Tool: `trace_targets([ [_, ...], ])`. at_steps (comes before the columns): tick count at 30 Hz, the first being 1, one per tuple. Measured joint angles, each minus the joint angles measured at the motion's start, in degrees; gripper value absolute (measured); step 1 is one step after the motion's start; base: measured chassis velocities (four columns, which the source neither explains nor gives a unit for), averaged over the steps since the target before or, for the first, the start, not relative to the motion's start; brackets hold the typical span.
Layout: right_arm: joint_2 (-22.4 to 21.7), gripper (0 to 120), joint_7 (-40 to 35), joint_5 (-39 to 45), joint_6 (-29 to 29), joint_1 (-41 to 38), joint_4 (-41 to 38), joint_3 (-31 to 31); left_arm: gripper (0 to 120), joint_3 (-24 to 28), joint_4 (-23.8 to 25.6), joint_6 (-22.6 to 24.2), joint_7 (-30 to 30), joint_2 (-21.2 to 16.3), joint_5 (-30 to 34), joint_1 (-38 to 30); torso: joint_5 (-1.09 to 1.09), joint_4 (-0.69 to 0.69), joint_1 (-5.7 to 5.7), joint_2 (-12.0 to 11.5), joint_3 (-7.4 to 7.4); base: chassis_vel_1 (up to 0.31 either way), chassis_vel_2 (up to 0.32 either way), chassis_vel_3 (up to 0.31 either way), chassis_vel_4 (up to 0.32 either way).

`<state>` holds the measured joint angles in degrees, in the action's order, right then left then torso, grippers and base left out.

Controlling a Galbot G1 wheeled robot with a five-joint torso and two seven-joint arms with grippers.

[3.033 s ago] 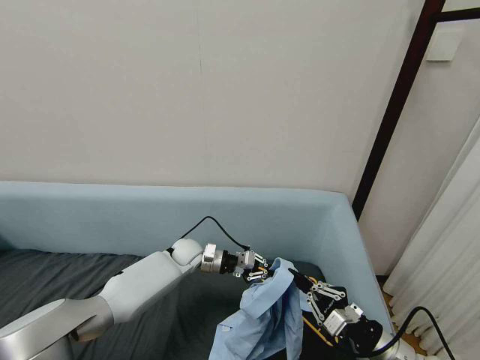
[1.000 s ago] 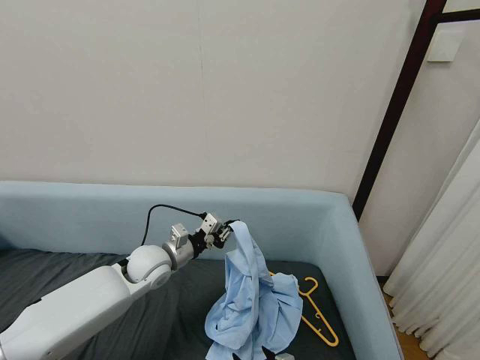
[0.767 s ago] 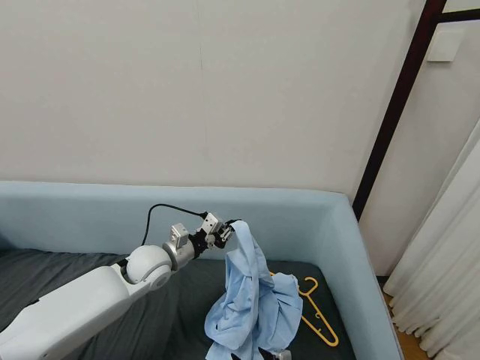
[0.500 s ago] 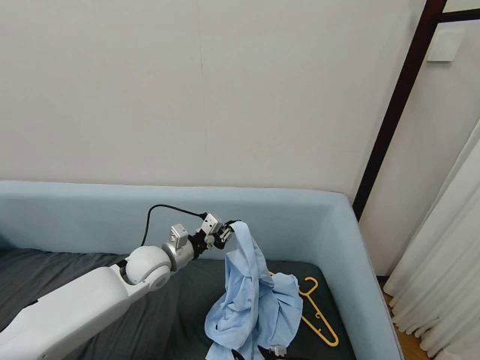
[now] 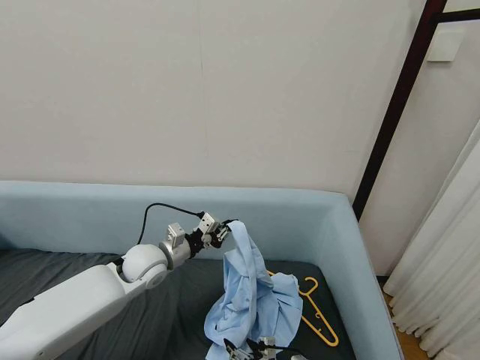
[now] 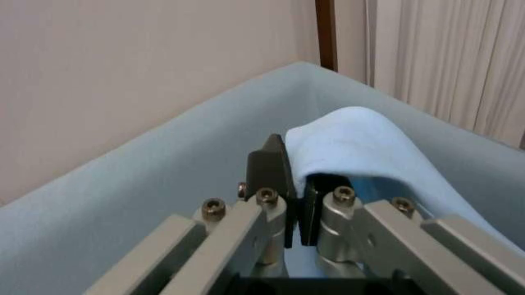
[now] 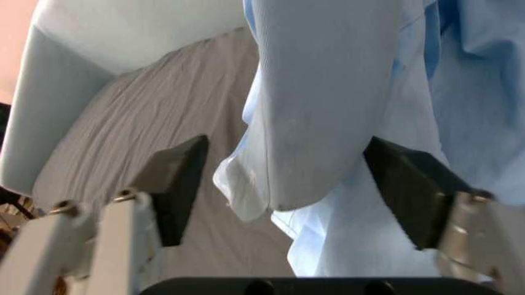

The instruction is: Pick up the clothes from the sofa and hang them on the clothes hanger.

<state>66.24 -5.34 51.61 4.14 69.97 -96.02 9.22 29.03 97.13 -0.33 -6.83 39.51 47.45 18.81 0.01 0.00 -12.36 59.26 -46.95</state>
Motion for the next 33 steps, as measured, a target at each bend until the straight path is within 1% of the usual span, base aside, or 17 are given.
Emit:
trace_targets([
  [1, 0.0, 69, 0.0, 0.0, 0.0, 0.0, 0.0, 0.0, 0, 0.0, 0.0, 0.0, 0.0, 0.0, 0.0, 0.0, 0.0, 0.0, 0.0, 0.0, 0.0, 0.0, 0.0, 0.0, 0.0],
  [5, 0.0, 52, -0.1, 0.0, 0.0, 0.0, 0.3, 0.3, 0, -0.4, 0.5, -0.1, 0.0, -0.5, 0.0, 0.7, 0.0, 0.0, 0.0, 0.0, 0.0, 0.0, 0.0, 0.0, 0.0],
  [6, 0.0, 52, -0.1, 0.0, 0.0, 0.0, 0.3, 0.3, 0, -0.4, 0.5, -0.1, 0.0, -0.5, 0.0, 0.7, 0.0, 0.0, 0.0, 0.0, 0.0, 0.0, 0.0, 0.0, 0.0],
  [8, -0.4, 40, 0.0, -0.2, 0.0, 0.1, 0.6, 0.5, 0, -0.4, 0.5, -0.4, 0.0, -1.2, 0.0, 0.9, 0.0, 0.0, 0.0, 0.0, 0.0, 0.0, 0.0, 0.0, 0.0],
  [9, -0.6, 37, 0.0, -0.4, -0.1, 0.1, 0.6, 0.7, 0, -0.4, 0.5, -0.5, -0.1, -1.5, 0.0, 0.9, 0.0, 0.0, 0.0, 0.0, 0.0, 0.0, 0.0, 0.0, 0.0],
  [10, -0.6, 37, 0.0, -0.4, -0.1, 0.1, 0.6, 0.7, 0, -0.4, 0.5, -0.5, -0.1, -1.5, 0.0, 0.9, 0.0, 0.0, 0.0, 0.0, 0.0, 0.0, 0.0, 0.0, 0.0],
  [15, -0.9, 14, 0.0, -1.2, -0.1, 0.3, -0.1, 1.1, 0, -1.3, 0.9, -0.8, -0.1, -1.6, -0.1, 1.8, 0.0, 0.0, 0.0, 0.0, 0.0, 0.0, 0.0, 0.0, 0.0],
  [16, -0.9, 14, 0.0, -1.2, -0.1, 0.3, -0.1, 1.1, 0, -1.3, 0.9, -0.8, -0.1, -1.6, -0.1, 1.8, 0.0, 0.0, 0.0, 0.0, 0.0, 0.0, 0.0, 0.0, 0.0],
  [19, -1.3, 2, 0.0, -2.2, -0.1, 0.8, -0.7, 1.1, 0, -2.1, 1.0, -0.8, 0.0, -1.6, -0.1, 3.2, 0.0, 0.0, 0.0, 0.0, 0.0, 0.0, 0.0, 0.0, 0.0],
  [21, -1.5, 0, 0.0, -2.9, -0.2, 1.1, -1.0, 0.9, 0, -2.5, 1.0, -0.9, 0.0, -1.7, -0.2, 3.7, 0.0, -0.01, 0.0, 0.0, 0.0, 0.0, 0.0, 0.0, 0.0],
  [24, -2.3, 0, 1.4, -8.3, -1.0, 2.3, -2.9, -1.7, 0, -4.3, 1.5, -1.0, 0.1, -2.3, -0.4, 5.8, 0.01, 0.0, 0.0, 0.0, 0.0, 0.0, 0.0, 0.0, 0.0],
  [26, -2.9, 0, 1.6, -9.1, -0.9, 2.6, -4.2, -2.7, 0, -5.2, 1.8, -1.0, 0.1, -2.6, -0.4, 6.7, 0.0, -0.01, 0.0, 0.0, 0.0, 0.0, 0.0, 0.0, 0.0],
  [30, -6.8, 0, 0.5, -10.0, 1.6, 2.2, -10.6, -7.3, 0, -9.8, 3.2, -1.2, 0.6, -4.0, -0.5, 10.4, 0.01, 0.0, 0.0, 0.0, 0.0, 0.0, 0.0, 0.0, 0.0],
  [31, -8.3, 0, 0.4, -10.0, 2.4, 1.6, -12.2, -9.2, 0, -11.8, 3.8, -1.1, 0.9, -4.4, -0.5, 11.7, 0.01, 0.0, 0.0, 0.0, 0.0, 0.0, 0.0, 0.0, 0.0],
  [32, -8.3, 0, 0.4, -10.0, 2.4, 1.6, -12.2, -9.2, 0, -11.8, 3.8, -1.1, 0.9, -4.4, -0.5, 11.7, 0.01, 0.0, 0.0, 0.0, 0.0, 0.0, 0.0, 0.0, 0.0],
  [33, -10.6, 0, 0.4, -9.2, 3.3, 0.6, -14.2, -11.6, 0, -13.9, 4.6, -0.8, 1.4, -5.1, -0.5, 12.7, 0.0, 0.0, 0.0, 0.0, 0.0, 0.0, 0.0, 0.0, 0.0],
])
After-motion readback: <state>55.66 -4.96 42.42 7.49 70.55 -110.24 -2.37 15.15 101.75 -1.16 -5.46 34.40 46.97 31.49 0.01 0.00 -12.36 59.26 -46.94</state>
